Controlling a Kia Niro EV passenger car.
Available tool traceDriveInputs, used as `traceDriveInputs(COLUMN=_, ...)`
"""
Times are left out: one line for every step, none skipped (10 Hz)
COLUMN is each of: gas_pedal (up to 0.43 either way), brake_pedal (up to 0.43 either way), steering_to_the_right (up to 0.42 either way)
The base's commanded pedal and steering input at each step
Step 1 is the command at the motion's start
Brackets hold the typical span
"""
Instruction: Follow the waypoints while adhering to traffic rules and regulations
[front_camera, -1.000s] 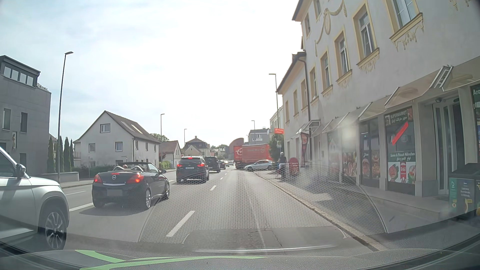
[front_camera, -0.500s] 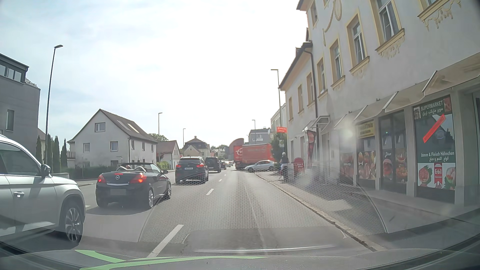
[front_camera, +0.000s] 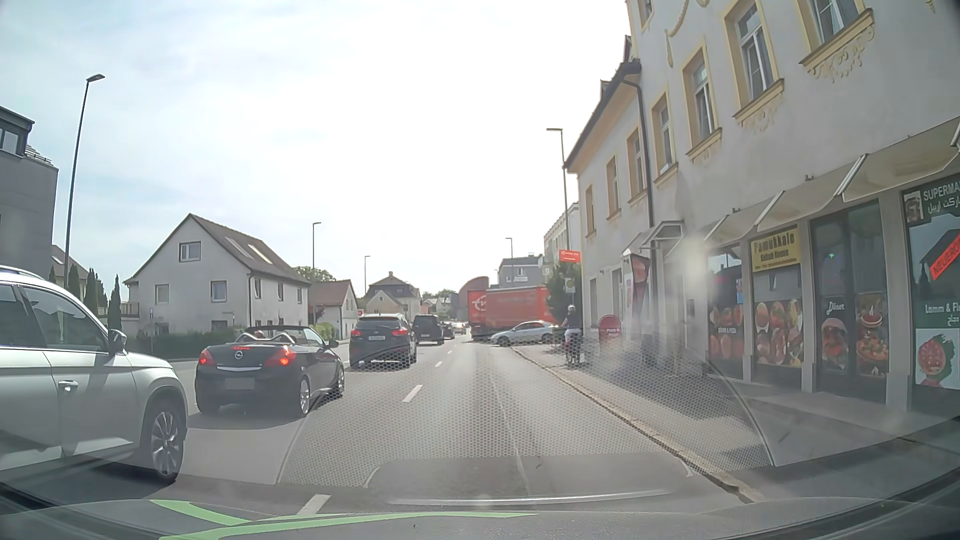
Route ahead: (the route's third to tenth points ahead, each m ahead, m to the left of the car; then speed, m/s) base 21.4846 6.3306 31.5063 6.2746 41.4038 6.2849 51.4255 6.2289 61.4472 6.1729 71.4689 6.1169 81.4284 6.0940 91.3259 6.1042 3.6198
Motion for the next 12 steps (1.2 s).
traceDriveInputs(gas_pedal=0.028, brake_pedal=0.0, steering_to_the_right=-0.007)
traceDriveInputs(gas_pedal=0.0, brake_pedal=0.0, steering_to_the_right=-0.007)
traceDriveInputs(gas_pedal=0.0, brake_pedal=0.0, steering_to_the_right=-0.008)
traceDriveInputs(gas_pedal=0.0, brake_pedal=0.0, steering_to_the_right=-0.008)
traceDriveInputs(gas_pedal=0.0, brake_pedal=0.0, steering_to_the_right=-0.008)
traceDriveInputs(gas_pedal=0.0, brake_pedal=0.006, steering_to_the_right=-0.008)
traceDriveInputs(gas_pedal=0.0, brake_pedal=0.073, steering_to_the_right=-0.008)
traceDriveInputs(gas_pedal=0.0, brake_pedal=0.104, steering_to_the_right=-0.009)
traceDriveInputs(gas_pedal=0.0, brake_pedal=0.11, steering_to_the_right=-0.009)
traceDriveInputs(gas_pedal=0.0, brake_pedal=0.104, steering_to_the_right=-0.011)
traceDriveInputs(gas_pedal=0.0, brake_pedal=0.085, steering_to_the_right=-0.014)
traceDriveInputs(gas_pedal=0.0, brake_pedal=0.049, steering_to_the_right=-0.016)
